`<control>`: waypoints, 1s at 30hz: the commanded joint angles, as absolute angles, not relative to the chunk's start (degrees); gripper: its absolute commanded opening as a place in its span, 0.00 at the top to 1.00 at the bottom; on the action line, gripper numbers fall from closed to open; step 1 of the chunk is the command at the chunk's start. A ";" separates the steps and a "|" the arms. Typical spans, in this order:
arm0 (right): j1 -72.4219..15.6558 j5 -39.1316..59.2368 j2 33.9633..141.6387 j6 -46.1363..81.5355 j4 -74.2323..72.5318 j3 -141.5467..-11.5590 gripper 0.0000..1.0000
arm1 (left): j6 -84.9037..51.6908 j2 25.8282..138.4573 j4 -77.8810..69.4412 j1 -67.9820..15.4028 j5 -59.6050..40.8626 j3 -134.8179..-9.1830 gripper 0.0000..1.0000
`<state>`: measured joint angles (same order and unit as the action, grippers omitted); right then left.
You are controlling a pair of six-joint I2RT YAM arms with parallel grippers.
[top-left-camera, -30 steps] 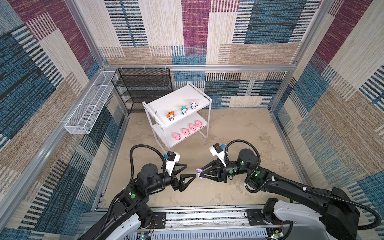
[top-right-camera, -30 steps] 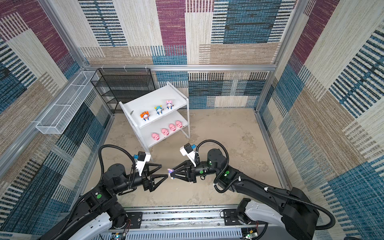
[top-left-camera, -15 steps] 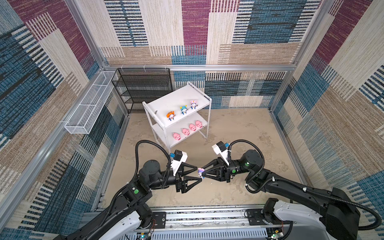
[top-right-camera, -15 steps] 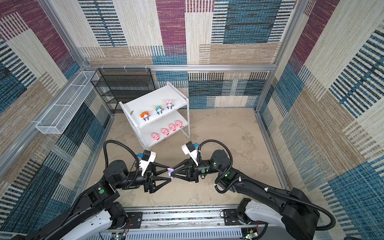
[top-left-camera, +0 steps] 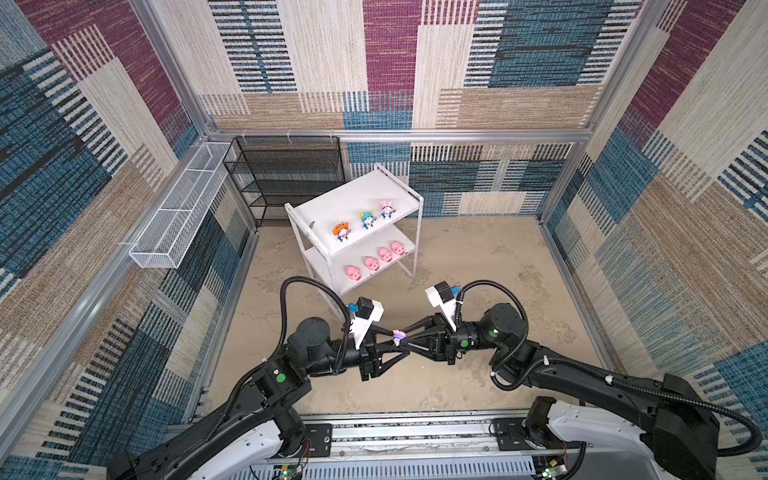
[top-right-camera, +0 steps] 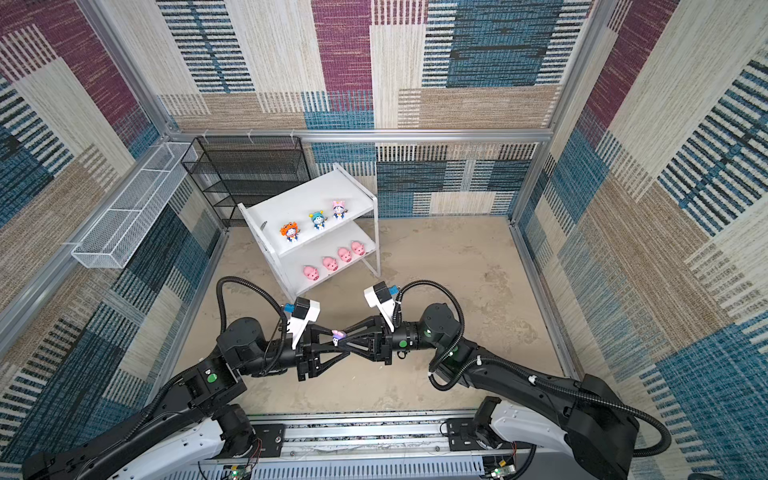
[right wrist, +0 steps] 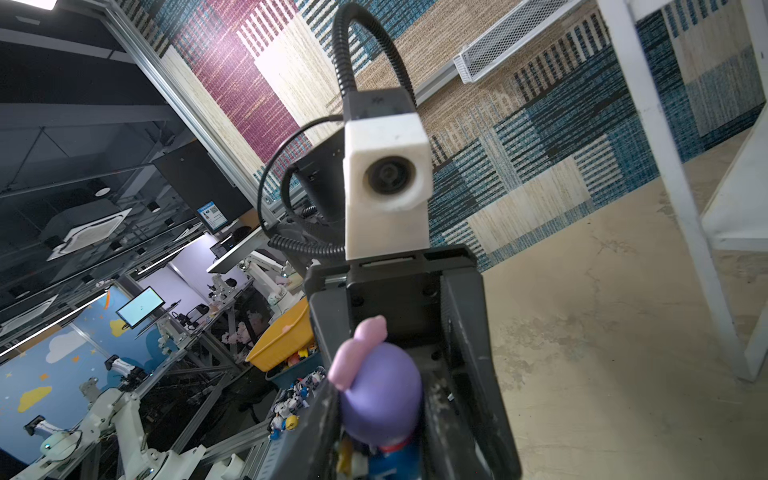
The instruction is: Place and organize the plastic toys onto the shelf
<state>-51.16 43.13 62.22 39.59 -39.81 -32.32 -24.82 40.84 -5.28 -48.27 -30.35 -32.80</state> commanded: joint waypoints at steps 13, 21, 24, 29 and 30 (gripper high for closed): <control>-52.03 41.11 60.50 35.51 -34.52 -31.75 0.71 | -20.96 37.15 -2.17 -48.70 -21.45 -33.93 0.91; -52.03 40.13 59.77 33.02 -30.64 -32.84 0.64 | -20.29 38.31 -0.33 -48.70 -22.46 -34.43 0.94; -52.02 39.81 59.65 31.20 -27.63 -34.34 0.59 | -19.64 38.61 0.94 -48.70 -22.15 -34.69 0.95; -52.08 38.74 59.33 27.76 -21.64 -37.35 0.50 | -18.58 38.66 4.19 -48.69 -19.48 -35.22 0.96; -52.02 37.95 59.24 26.84 -20.11 -38.05 0.48 | -18.44 38.78 4.99 -48.84 -18.70 -35.34 0.96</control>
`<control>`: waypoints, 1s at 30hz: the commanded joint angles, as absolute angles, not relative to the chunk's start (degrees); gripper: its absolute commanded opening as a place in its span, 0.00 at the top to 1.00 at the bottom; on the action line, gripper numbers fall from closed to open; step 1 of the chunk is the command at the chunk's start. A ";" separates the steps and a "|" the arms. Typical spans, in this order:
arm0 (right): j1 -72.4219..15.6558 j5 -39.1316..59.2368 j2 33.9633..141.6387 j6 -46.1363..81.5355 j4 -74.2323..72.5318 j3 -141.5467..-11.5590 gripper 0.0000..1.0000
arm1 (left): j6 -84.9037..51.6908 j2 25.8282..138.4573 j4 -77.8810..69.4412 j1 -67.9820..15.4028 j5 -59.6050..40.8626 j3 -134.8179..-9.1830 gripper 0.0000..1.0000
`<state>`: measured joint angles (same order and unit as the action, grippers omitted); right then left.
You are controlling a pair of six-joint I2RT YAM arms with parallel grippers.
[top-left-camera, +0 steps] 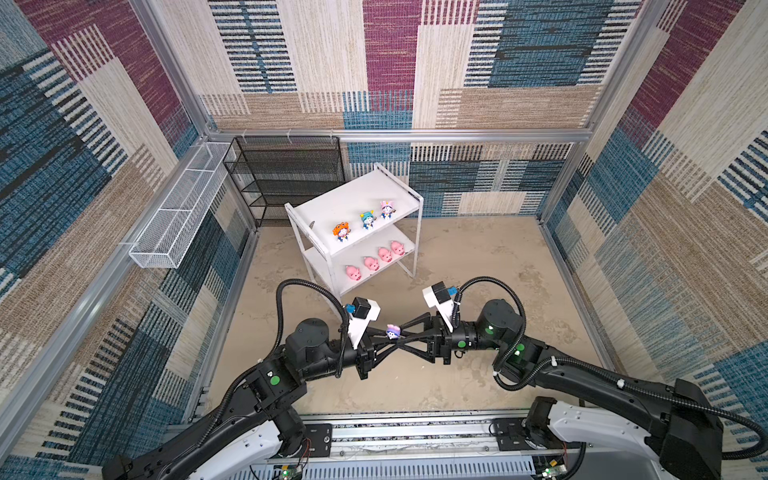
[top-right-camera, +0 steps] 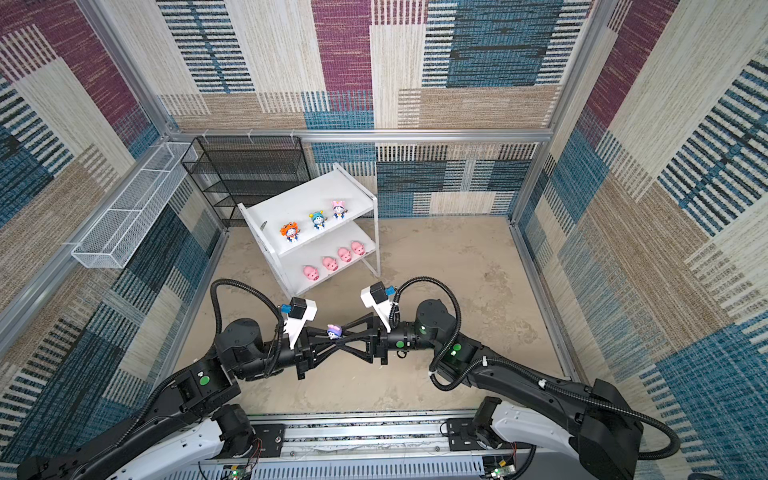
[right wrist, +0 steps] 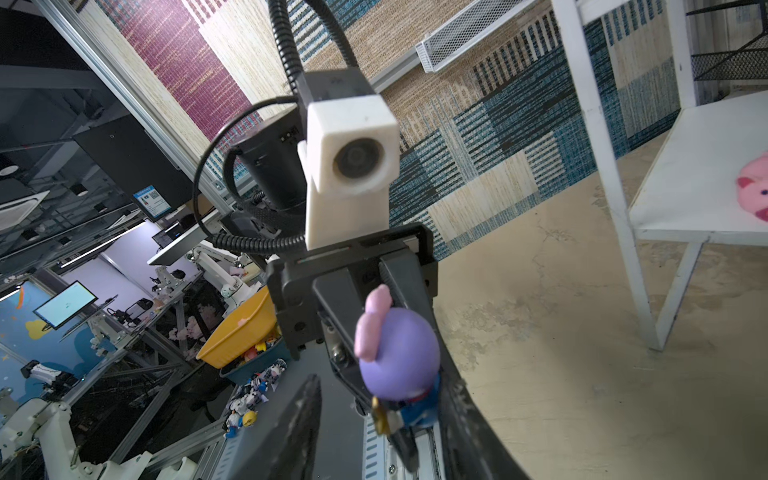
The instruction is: Place and organize the plastic toys onto the shelf
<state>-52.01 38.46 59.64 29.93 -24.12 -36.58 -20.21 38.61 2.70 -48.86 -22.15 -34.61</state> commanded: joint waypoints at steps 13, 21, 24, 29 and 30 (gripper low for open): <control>-52.16 30.66 63.82 15.22 -4.37 -48.59 0.33 | -17.40 38.84 9.44 -48.99 -15.04 -36.54 0.96; -55.38 26.87 68.25 12.15 -0.95 -52.05 0.34 | -17.65 38.23 10.02 -49.11 -12.68 -36.65 0.97; -56.32 25.35 69.08 12.13 -0.77 -52.51 0.46 | -17.55 38.07 9.84 -49.11 -12.61 -36.65 0.97; -56.43 23.52 68.48 12.76 -0.73 -51.91 0.61 | -17.35 37.69 10.13 -49.08 -11.87 -36.52 0.97; -56.43 23.18 68.46 12.65 -0.45 -52.01 0.61 | -17.24 37.54 10.11 -49.09 -11.55 -36.43 0.97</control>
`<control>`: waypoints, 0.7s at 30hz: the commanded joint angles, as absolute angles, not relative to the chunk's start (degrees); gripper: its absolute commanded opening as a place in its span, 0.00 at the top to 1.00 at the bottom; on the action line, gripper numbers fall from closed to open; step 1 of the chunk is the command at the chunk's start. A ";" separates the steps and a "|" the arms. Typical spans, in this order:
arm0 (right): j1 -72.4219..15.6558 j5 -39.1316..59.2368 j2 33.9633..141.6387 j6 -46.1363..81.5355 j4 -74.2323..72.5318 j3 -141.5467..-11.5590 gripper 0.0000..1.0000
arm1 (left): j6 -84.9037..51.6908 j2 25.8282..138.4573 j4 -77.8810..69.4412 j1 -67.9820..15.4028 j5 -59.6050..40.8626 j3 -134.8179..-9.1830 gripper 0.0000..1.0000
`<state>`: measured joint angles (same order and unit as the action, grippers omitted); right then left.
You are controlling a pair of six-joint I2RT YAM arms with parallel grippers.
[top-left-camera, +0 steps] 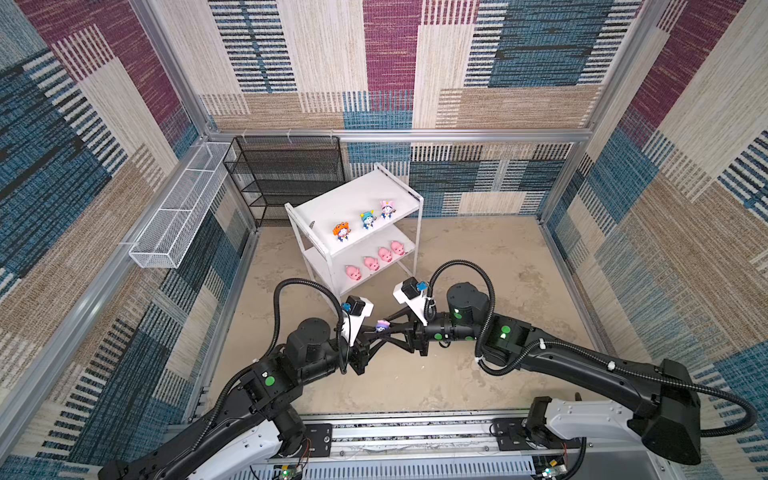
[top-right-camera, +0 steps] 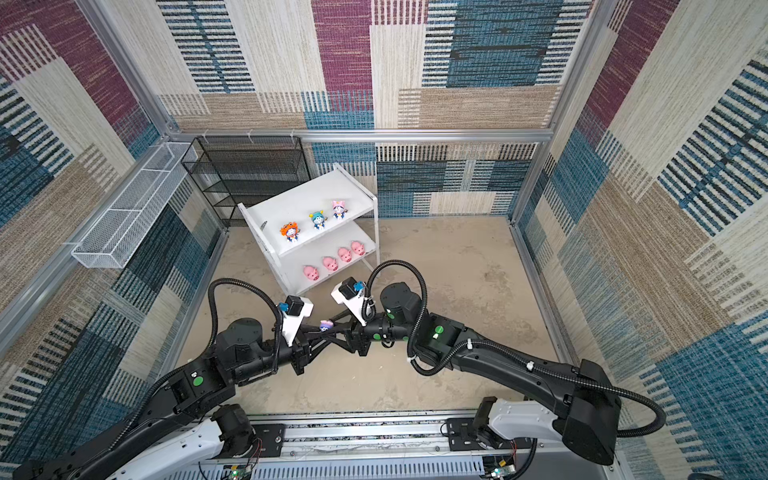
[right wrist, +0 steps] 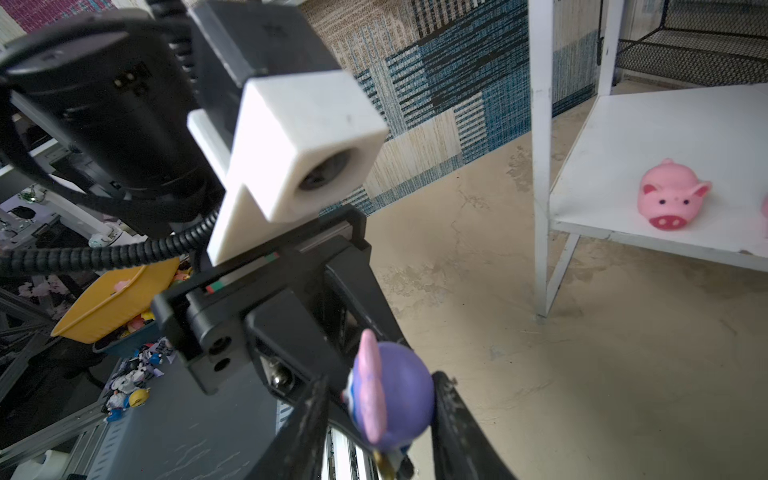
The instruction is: Place and organize the plastic toys onto the shelf
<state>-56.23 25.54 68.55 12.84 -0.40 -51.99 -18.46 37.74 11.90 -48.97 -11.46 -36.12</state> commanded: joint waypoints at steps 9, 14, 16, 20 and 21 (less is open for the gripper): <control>-56.43 22.73 68.60 12.57 -0.21 -52.45 0.69 | -17.64 37.36 9.12 -49.08 -11.85 -35.76 0.95; -56.43 22.92 68.66 12.23 -1.05 -52.56 0.71 | -17.45 36.55 9.97 -49.05 -11.91 -35.74 0.80; -56.43 23.07 68.65 12.12 -1.27 -52.47 0.71 | -17.42 36.06 10.33 -49.04 -11.62 -35.69 0.73; -56.31 23.25 68.59 11.95 -1.36 -52.27 0.71 | -16.94 35.27 10.98 -49.12 -11.39 -35.70 0.62; -56.39 23.18 68.56 11.97 -1.41 -52.08 0.72 | -16.87 35.24 11.09 -49.11 -11.35 -35.86 0.60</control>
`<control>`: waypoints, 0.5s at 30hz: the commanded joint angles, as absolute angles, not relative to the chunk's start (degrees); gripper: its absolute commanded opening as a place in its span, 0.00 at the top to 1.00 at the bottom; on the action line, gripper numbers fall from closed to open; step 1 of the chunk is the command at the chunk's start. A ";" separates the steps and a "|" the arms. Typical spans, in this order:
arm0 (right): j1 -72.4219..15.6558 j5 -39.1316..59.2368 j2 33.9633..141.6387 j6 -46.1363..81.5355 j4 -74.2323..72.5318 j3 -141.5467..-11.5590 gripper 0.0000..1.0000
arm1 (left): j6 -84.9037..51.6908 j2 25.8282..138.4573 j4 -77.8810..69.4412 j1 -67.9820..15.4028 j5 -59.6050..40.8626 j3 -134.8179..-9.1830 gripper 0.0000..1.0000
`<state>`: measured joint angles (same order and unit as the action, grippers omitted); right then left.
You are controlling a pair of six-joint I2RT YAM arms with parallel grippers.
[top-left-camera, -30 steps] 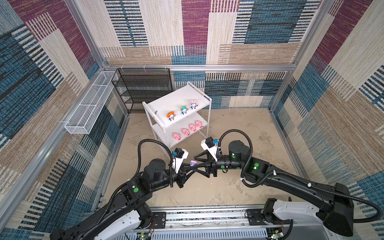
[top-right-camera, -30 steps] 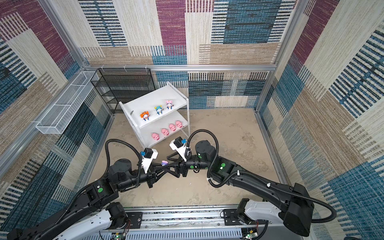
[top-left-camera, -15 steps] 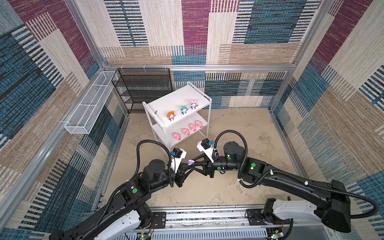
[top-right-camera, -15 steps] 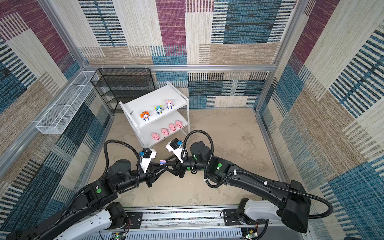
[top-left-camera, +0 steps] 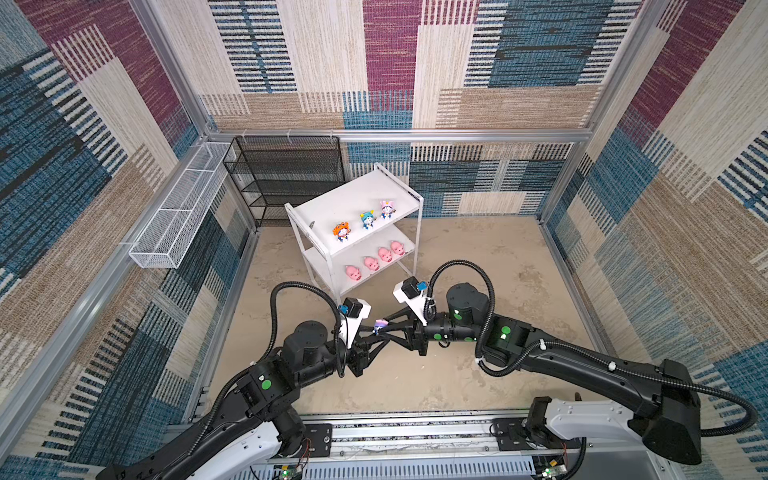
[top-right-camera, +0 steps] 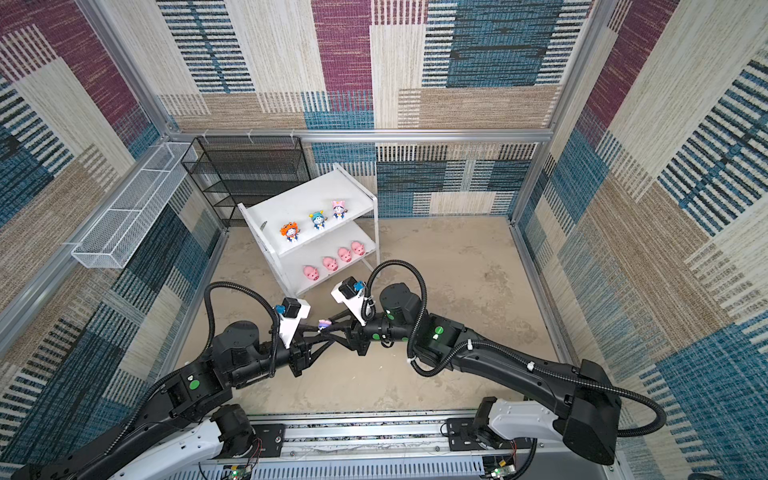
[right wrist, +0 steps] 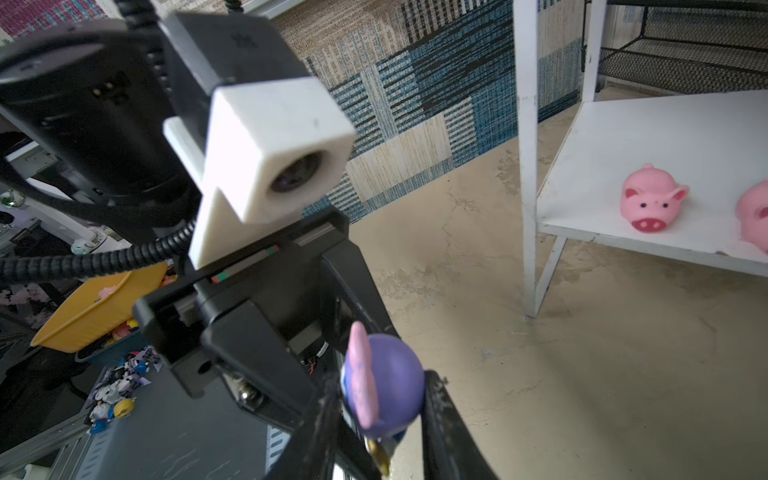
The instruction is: Place and organize the plastic toys onto the shelf
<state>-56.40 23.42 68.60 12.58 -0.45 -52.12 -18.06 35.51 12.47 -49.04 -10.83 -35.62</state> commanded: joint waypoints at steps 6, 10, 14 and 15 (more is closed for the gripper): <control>-56.10 22.98 67.99 11.20 -1.30 -52.09 0.71 | -16.03 34.88 12.83 -49.05 -11.34 -36.61 0.46; -53.17 26.41 67.47 8.63 0.00 -53.08 0.71 | -14.71 33.35 17.38 -49.05 -9.28 -38.06 0.31; -47.27 33.61 66.89 4.56 1.60 -54.80 0.72 | -15.05 31.04 19.59 -49.06 -7.51 -39.55 0.01; -45.90 35.17 67.05 3.46 2.28 -55.56 0.72 | -14.72 30.78 21.10 -49.11 -7.01 -40.40 0.01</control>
